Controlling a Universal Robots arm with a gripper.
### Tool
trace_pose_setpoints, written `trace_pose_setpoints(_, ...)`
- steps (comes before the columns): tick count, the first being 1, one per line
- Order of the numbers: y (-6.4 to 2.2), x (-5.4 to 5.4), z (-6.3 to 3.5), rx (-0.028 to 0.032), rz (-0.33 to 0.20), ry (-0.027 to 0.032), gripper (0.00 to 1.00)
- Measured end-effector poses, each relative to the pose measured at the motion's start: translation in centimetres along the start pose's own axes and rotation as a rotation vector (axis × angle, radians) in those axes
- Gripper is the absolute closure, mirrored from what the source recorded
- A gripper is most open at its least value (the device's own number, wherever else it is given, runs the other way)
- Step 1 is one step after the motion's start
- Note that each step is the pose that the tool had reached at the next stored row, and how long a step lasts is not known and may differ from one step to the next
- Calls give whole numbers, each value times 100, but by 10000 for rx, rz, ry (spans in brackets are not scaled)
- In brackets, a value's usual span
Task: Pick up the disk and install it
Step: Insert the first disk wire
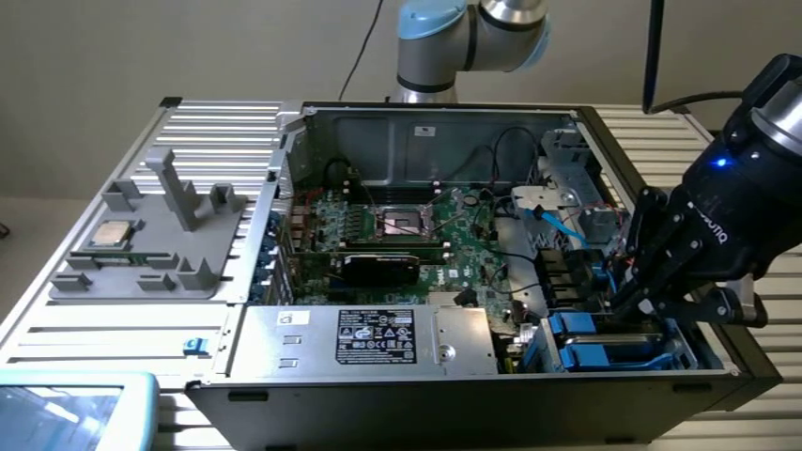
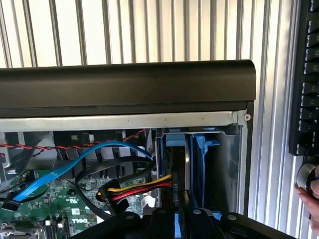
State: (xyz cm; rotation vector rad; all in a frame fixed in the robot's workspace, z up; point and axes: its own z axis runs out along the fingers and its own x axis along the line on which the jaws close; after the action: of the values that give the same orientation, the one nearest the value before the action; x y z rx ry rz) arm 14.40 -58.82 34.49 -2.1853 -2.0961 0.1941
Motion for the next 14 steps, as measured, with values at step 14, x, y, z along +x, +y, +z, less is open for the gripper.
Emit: trace_pose_setpoints(14, 26, 12, 16, -48, -172, -34, 84)
